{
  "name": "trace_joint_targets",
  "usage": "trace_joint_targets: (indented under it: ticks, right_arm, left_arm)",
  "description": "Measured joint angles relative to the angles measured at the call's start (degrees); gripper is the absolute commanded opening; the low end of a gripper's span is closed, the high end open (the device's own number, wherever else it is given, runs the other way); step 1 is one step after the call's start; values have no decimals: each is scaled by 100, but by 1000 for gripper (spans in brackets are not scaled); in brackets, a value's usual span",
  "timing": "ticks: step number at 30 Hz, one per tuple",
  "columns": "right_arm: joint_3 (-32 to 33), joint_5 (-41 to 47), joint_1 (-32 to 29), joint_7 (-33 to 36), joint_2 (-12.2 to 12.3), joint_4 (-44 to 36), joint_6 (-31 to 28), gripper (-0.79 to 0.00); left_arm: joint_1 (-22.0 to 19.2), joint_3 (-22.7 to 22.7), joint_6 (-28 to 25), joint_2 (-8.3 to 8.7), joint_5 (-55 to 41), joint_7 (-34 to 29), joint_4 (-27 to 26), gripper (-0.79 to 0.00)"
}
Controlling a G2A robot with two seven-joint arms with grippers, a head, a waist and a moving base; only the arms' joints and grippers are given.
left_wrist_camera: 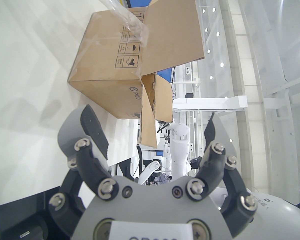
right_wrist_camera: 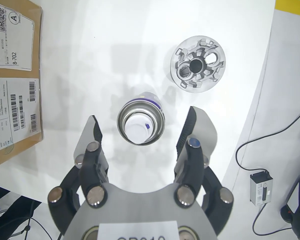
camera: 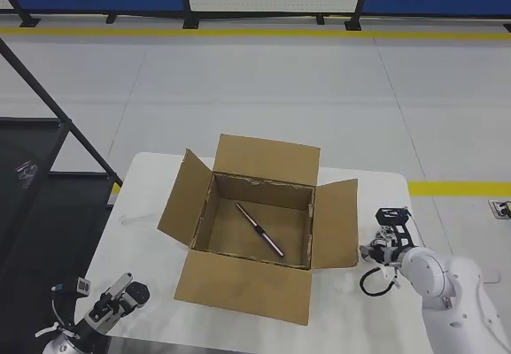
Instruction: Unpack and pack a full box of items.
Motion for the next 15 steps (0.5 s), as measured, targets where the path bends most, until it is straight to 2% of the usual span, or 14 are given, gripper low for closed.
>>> trace_joint_targets:
  ticks: [1,3,8,15]
  right_arm:
    - [-17,-2,18,-7,1,29,18,-631]
    - [-51,-16,49,-21,5,65,55,-785]
    - [-36,-130,61,-93,28,-220,161,-785]
    - [181,-618,122,-11,103,-1650,267,-785]
  left_arm:
    - [0,0,0,0,0,0,0,0]
    - [0,0,0,0,0,0,0,0]
    - [0,0,0,0,0,0,0,0]
    - [0,0,0,0,0,0,0,0]
